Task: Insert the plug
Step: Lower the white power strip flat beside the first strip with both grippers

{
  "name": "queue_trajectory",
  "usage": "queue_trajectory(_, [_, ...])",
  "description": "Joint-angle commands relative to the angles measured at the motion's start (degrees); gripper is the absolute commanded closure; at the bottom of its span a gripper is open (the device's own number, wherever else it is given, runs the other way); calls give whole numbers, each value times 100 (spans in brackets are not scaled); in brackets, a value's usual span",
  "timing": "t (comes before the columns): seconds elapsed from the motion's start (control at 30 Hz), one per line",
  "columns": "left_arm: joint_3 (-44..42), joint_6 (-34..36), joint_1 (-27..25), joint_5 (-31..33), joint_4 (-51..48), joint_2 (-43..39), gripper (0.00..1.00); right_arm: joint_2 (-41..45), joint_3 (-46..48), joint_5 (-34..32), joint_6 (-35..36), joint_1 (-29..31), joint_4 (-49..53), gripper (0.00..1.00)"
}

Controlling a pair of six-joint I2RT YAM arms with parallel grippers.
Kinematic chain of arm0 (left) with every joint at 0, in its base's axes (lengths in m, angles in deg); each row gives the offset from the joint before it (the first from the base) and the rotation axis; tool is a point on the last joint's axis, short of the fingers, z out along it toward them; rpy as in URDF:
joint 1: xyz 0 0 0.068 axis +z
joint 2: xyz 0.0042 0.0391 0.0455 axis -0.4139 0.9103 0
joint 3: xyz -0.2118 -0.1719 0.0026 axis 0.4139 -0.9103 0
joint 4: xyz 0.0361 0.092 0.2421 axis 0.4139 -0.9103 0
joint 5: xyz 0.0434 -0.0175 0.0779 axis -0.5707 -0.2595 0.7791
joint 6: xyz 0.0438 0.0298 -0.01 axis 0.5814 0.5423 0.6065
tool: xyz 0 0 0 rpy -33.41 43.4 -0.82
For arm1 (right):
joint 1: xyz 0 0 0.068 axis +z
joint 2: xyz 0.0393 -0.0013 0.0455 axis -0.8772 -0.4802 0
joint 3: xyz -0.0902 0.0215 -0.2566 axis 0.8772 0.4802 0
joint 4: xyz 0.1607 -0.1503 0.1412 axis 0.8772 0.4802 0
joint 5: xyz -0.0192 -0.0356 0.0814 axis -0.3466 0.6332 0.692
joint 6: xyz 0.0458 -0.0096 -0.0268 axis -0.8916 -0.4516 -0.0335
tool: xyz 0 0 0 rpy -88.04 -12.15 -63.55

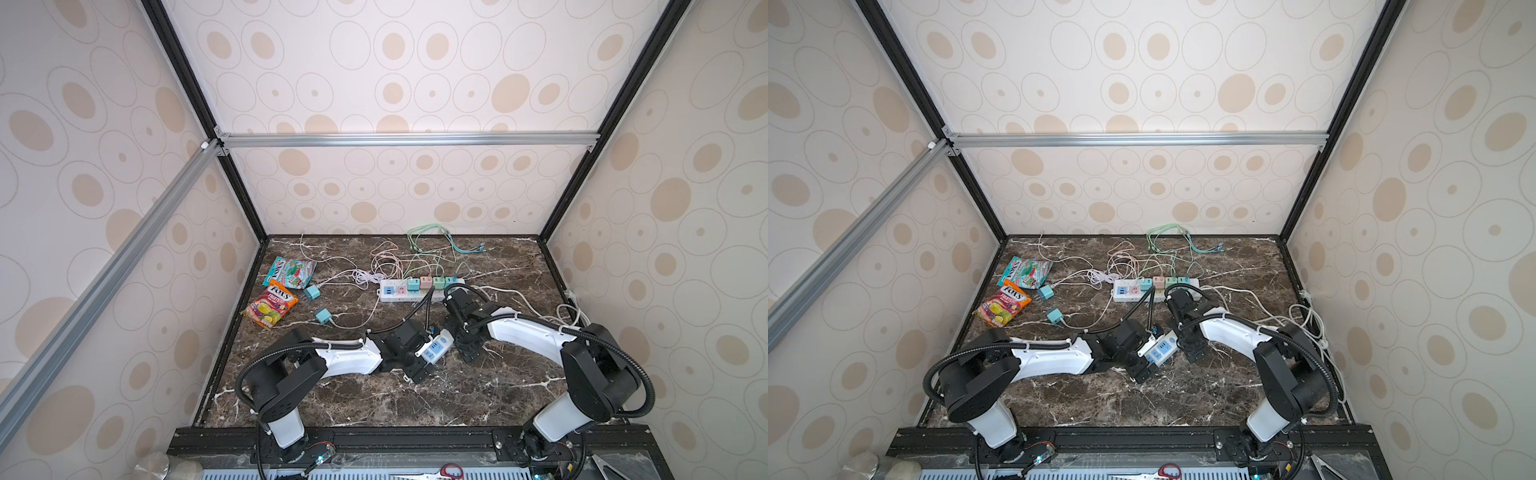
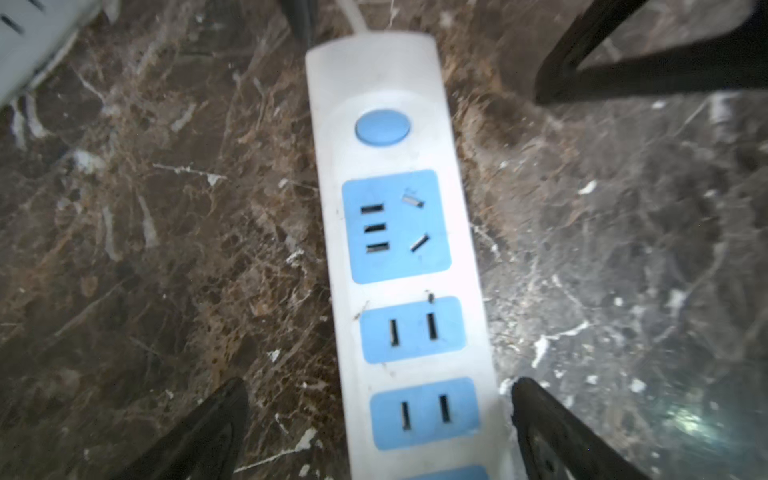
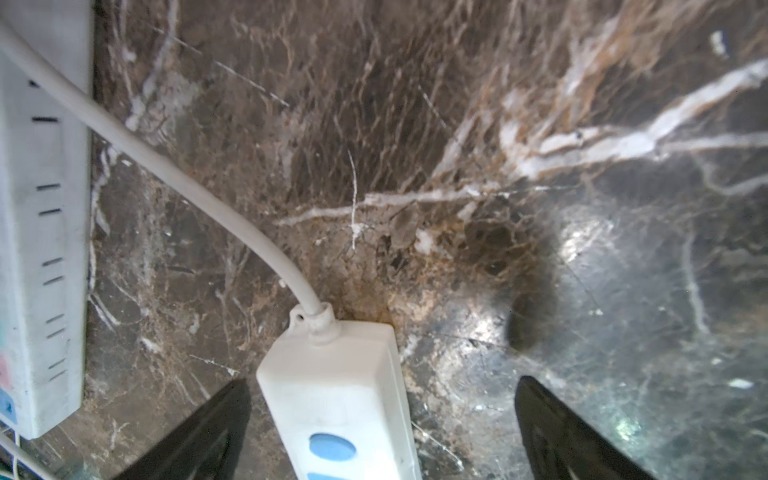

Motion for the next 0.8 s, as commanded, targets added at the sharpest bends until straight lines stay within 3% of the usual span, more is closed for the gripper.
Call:
queue_trajectory(0.0, [54, 244, -30, 618, -307, 120, 2, 410, 80, -420, 703, -69, -1, 0])
queue_trajectory(0.17, [26, 347, 162, 837, -653, 78, 2, 825, 255, -725, 2369, -174, -733, 0])
queue_trajectory(0.3, [21, 479, 286, 806, -731, -60, 2, 821, 588, 561, 4084, -415, -2536, 1])
queue_trajectory(0.43, [21, 478, 399, 728, -742, -124, 2, 168, -125, 1641, 5221, -452, -2696, 1])
queue_trajectory(0.57, [-14, 400, 509, 725, -691, -118, 2, -573, -860, 1464, 5053, -497, -2037, 2])
queue_trajectory(0.77, [-46, 248, 579, 843, -675, -139, 1, -969, -837, 1396, 4651, -628, -2216, 2])
